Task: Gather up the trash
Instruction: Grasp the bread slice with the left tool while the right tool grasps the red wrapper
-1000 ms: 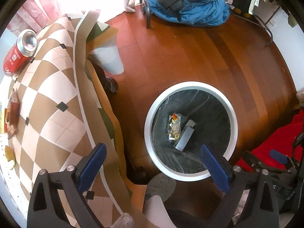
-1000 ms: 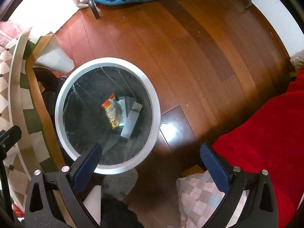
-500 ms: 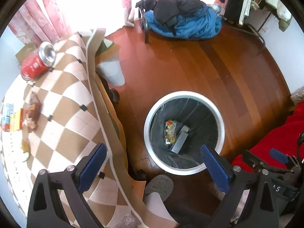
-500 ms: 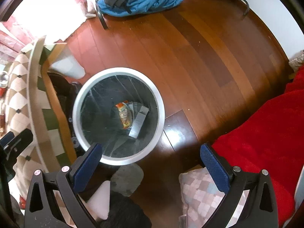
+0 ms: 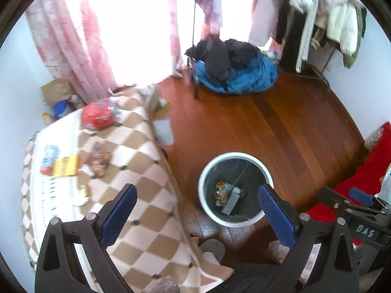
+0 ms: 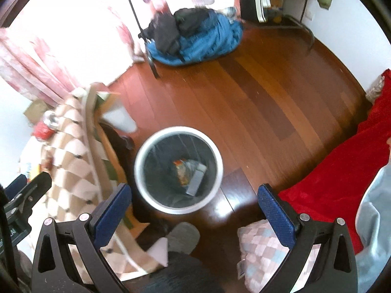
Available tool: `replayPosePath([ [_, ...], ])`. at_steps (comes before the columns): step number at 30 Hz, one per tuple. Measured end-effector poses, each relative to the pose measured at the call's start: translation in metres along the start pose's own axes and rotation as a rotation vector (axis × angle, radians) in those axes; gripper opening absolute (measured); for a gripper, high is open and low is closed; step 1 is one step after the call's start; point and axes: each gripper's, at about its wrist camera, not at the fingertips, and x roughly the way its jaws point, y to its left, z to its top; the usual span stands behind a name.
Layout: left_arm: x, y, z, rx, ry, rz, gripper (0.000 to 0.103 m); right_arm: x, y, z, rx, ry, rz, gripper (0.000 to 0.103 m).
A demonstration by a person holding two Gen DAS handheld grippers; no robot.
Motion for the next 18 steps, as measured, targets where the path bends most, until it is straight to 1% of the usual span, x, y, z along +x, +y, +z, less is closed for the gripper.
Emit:
replayPosePath([
  [2,-0.014,0.021,-0.006,-0.025,-0.015,0.008,0.101,-0.020,0.015,-0.005,-0.007,-0.026,0.038,0.103],
  [5,-0.033,0.064,-0.023,-0.075,-0.029,0.058,0.101,-0.039,0.039,-0.015,-0.031,-0.043,0.085,0.103],
  [9,-0.044,0.134,-0.062,-0.145,-0.009,0.151,0.101,-0.048,0.088,-0.040,-0.089,-0.017,0.166,0.103],
  [11,-0.043,0.169,-0.093,-0.174,0.024,0.214,0.101,-0.044,0.117,-0.058,-0.131,0.010,0.198,0.103],
  [12,-0.039,0.190,-0.113,-0.188,0.052,0.250,0.101,-0.039,0.134,-0.070,-0.152,0.033,0.216,0.103],
  [14,-0.030,0.217,-0.144,-0.217,0.104,0.305,0.101,-0.024,0.163,-0.094,-0.184,0.084,0.257,0.103],
  [17,-0.012,0.258,-0.188,-0.283,0.187,0.348,0.101,0.011,0.214,-0.137,-0.221,0.194,0.323,0.103],
  [18,-0.003,0.271,-0.203,-0.304,0.220,0.355,0.101,0.019,0.227,-0.148,-0.228,0.216,0.339,0.101],
])
